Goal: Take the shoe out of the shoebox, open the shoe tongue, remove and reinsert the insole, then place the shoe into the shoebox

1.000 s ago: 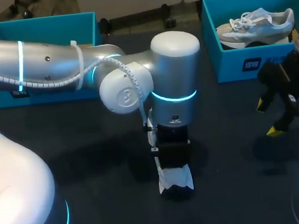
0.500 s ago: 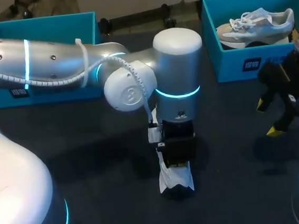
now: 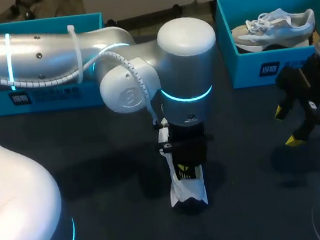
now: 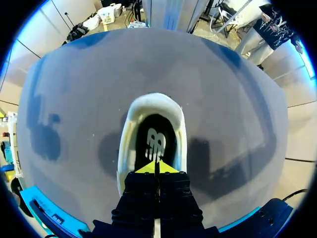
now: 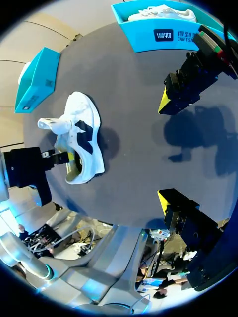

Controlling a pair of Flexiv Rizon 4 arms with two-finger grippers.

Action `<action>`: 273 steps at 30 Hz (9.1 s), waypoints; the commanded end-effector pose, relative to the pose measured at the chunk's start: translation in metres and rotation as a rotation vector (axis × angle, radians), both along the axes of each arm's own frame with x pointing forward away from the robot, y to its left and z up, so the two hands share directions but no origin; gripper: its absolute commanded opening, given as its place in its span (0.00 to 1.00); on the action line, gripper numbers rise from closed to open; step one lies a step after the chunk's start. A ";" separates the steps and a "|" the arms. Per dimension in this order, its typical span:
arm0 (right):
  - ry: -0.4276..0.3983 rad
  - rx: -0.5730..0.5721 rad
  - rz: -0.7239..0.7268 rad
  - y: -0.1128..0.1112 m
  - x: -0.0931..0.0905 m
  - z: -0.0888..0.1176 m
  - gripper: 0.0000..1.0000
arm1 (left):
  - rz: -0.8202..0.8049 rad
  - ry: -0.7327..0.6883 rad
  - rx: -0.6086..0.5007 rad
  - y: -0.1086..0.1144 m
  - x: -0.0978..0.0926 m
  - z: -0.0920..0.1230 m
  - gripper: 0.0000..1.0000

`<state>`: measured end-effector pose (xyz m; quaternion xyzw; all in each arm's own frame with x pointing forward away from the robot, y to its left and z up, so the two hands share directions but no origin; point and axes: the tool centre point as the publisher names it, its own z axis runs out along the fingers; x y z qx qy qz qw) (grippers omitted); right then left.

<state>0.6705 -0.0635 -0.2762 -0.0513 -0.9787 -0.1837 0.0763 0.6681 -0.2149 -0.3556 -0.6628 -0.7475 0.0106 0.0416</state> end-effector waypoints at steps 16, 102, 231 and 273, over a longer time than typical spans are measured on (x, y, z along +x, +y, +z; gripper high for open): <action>0.000 -0.003 -0.001 0.000 0.000 0.000 1.00 | 0.036 -0.041 0.061 -0.001 0.009 -0.014 0.22; 0.000 -0.003 -0.001 0.000 0.000 0.000 1.00 | -0.006 -0.069 -0.101 0.000 0.121 0.066 0.40; 0.000 -0.003 -0.001 0.000 0.000 0.000 1.00 | 1.146 0.085 0.049 0.010 -0.085 0.089 1.00; 0.000 -0.003 -0.001 0.000 0.000 0.000 1.00 | 1.409 -0.059 0.070 0.012 -0.080 -0.026 1.00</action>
